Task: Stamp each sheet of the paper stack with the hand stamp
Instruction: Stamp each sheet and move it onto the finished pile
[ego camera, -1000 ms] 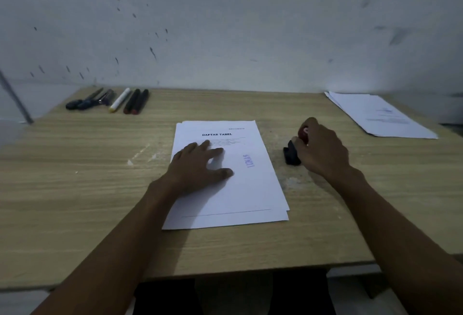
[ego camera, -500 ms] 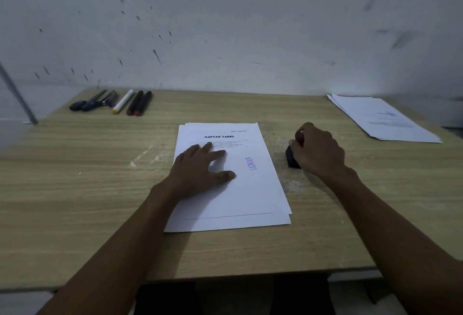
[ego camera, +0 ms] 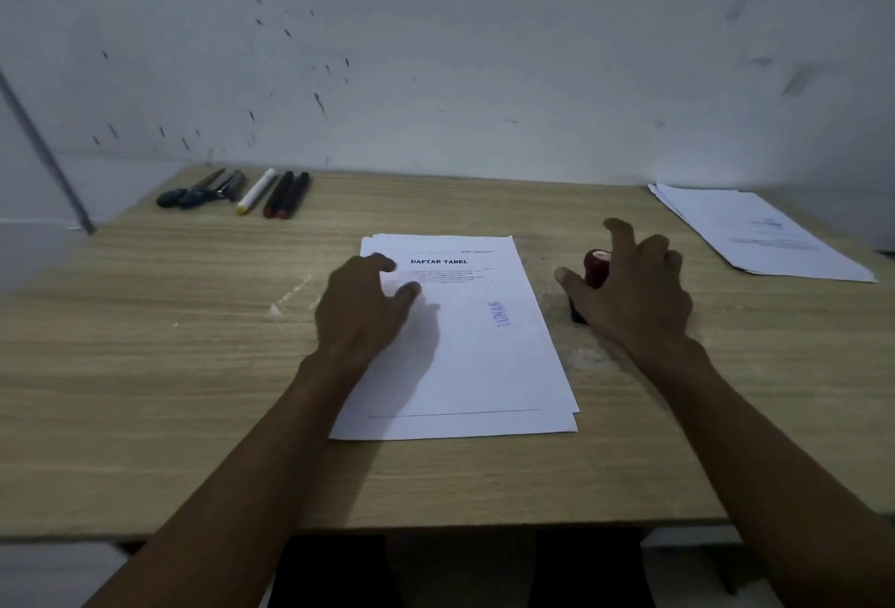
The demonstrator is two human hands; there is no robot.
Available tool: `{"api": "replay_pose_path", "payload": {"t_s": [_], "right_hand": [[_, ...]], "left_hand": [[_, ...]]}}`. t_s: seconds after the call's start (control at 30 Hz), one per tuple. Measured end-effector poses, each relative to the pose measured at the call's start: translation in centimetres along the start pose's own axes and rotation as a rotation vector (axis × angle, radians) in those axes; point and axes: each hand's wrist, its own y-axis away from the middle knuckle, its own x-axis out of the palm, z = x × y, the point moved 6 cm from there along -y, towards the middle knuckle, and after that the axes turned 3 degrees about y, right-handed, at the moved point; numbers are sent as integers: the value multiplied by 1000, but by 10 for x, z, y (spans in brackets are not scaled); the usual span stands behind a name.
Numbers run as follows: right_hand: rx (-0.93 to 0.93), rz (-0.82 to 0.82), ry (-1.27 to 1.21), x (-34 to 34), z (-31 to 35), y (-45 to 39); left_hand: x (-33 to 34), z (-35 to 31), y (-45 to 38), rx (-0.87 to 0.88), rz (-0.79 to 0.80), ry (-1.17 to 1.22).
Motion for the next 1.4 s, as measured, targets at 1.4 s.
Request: {"api": "replay_pose_path", "payload": {"t_s": [1.4], "right_hand": [[-1, 301, -207, 33, 35, 57]], "left_hand": [[-46, 40, 4, -359, -282, 231]]}}
